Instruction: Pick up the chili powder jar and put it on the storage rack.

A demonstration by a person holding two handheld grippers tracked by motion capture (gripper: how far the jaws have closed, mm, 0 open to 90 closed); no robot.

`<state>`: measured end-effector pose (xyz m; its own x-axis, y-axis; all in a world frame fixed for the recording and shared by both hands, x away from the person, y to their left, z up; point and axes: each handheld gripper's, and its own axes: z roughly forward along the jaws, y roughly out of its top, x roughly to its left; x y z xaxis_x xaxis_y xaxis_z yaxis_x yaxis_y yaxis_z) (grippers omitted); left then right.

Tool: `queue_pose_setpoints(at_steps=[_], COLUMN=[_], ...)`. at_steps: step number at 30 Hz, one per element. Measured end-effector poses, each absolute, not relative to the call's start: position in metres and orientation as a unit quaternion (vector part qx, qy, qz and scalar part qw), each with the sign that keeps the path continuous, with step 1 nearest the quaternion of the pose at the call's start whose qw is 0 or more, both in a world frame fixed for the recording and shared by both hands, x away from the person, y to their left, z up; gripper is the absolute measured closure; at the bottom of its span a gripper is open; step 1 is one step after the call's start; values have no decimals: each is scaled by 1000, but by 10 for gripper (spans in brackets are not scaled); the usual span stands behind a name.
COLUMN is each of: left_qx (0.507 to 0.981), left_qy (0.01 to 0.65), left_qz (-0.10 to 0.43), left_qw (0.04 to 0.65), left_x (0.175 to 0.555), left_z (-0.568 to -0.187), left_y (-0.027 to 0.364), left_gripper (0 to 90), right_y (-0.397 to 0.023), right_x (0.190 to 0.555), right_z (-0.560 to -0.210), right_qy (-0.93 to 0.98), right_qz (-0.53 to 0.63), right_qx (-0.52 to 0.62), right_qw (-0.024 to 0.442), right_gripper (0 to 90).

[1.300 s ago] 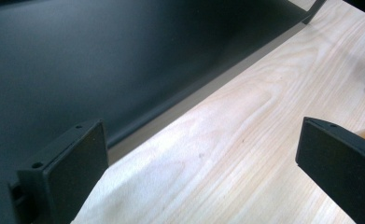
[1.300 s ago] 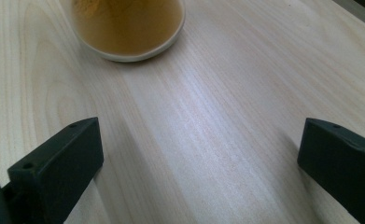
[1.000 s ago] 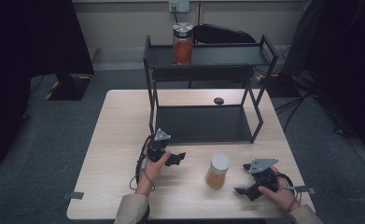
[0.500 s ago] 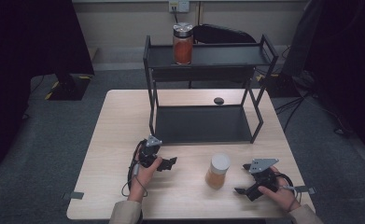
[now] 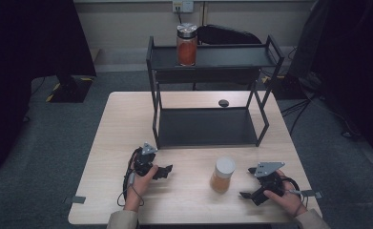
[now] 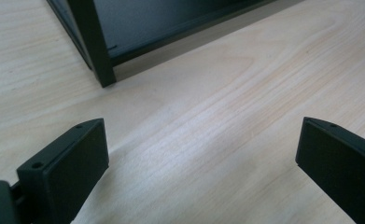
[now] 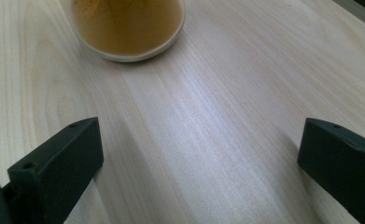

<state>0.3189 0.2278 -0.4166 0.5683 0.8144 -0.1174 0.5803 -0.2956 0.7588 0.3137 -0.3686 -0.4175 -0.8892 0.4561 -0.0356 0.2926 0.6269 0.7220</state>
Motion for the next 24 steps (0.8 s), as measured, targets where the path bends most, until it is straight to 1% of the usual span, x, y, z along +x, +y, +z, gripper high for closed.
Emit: queue_pose_setpoints(at_steps=[12,17,21,24], left_qx=[794,800,818,813], left_qy=[448,441,416,418], left_qz=[148,157,175,179], left_qw=[383,375,358,364], left_x=[313,312,310,308], left_z=[-421,-421,-421,-424], left_y=[233,232,226,228], left_gripper=[17,17,0,0], right_y=[-369,-369,-369,-369], right_x=[314,314,314,314], right_z=[-417,-417,-417,-417], right_qy=[895,895,895,895], right_qz=[378,378,378,378], right_qx=[209,209,210,210], right_qw=[108,108,108,108], right_gripper=[0,0,0,0])
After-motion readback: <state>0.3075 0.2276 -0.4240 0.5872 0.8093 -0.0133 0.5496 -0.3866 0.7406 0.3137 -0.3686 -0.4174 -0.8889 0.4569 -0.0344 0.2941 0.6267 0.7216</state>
